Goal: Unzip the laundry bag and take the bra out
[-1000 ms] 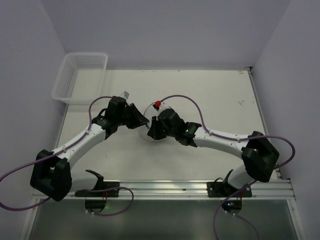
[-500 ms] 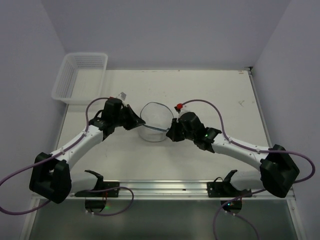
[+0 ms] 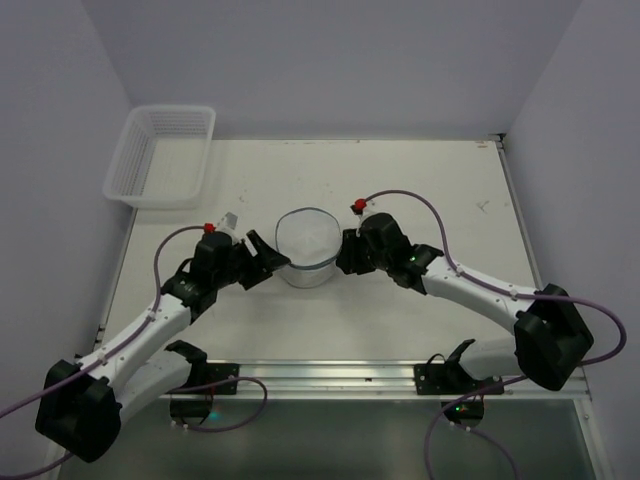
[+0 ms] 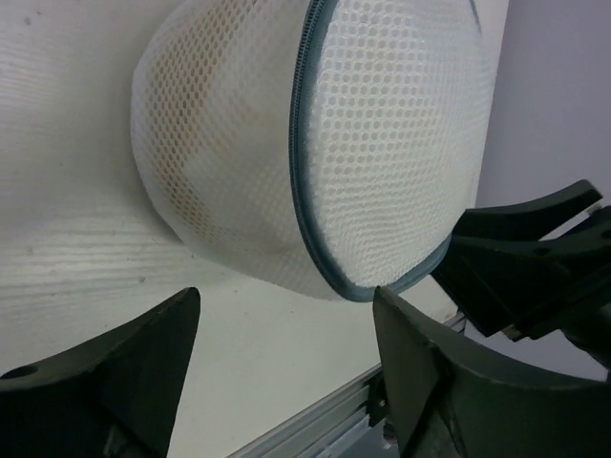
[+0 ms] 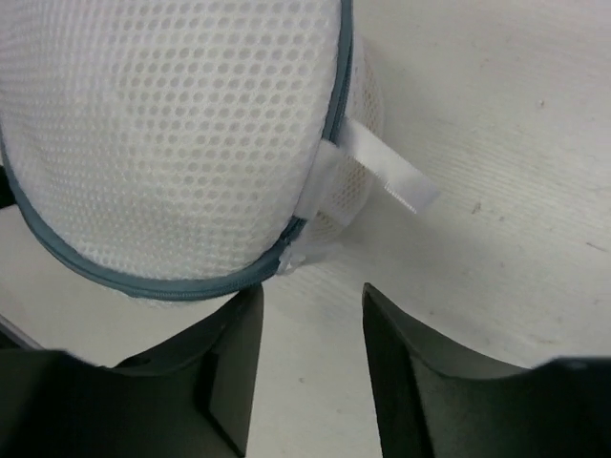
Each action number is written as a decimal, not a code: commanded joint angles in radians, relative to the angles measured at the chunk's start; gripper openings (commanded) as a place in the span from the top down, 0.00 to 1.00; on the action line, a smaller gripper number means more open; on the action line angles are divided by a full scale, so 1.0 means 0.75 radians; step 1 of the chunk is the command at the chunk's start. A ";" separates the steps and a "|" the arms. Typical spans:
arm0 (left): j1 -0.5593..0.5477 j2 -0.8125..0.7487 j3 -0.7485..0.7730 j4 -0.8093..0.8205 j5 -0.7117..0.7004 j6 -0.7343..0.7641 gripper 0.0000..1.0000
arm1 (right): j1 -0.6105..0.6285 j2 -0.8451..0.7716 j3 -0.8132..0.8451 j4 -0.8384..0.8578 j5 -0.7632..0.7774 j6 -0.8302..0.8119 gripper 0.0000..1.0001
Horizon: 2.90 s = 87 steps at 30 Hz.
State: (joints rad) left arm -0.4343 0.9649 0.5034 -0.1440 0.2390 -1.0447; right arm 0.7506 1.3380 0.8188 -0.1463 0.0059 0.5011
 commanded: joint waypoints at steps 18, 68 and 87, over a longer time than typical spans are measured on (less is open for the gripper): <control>0.031 0.300 0.576 -0.141 -0.231 0.526 0.25 | -0.009 -0.438 0.070 -0.216 0.176 -0.030 0.06; 0.009 0.489 0.848 -0.072 -0.030 0.736 0.93 | -0.009 -0.551 0.011 -0.177 0.260 0.064 0.06; -0.539 0.873 1.073 0.084 -0.049 0.571 0.47 | -0.009 -1.056 -0.186 -0.228 0.638 0.256 0.01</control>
State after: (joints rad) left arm -0.7654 1.5715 1.2308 -0.1291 0.2203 -0.6090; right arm 0.7452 0.5800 0.7059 -0.3153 0.3935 0.6437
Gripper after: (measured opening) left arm 0.502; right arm 0.986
